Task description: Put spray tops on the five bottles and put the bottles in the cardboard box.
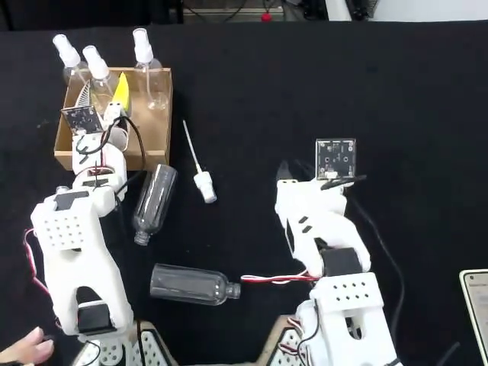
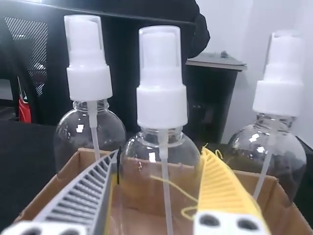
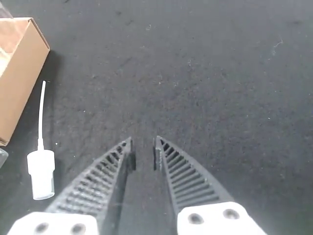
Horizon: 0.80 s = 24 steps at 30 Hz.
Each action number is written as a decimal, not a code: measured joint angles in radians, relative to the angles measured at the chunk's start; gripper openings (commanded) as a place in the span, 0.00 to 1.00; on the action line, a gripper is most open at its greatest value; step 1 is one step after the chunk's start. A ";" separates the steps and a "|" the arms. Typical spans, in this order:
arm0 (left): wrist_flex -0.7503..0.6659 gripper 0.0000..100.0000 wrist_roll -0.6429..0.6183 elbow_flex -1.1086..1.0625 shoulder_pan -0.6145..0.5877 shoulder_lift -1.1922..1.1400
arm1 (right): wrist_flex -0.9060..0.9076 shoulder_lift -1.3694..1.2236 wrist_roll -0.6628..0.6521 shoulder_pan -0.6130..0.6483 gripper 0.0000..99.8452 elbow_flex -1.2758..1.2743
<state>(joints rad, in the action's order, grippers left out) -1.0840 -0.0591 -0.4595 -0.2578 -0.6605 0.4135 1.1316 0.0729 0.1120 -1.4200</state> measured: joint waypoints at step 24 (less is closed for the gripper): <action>0.000 0.26 0.003 0.000 -0.002 -0.002 | -0.003 0.000 0.000 0.000 0.07 0.000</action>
<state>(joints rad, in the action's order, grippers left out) -1.0840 -0.0560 -0.4595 -0.2593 -0.6621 0.4104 1.1316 0.0729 0.1120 -1.4200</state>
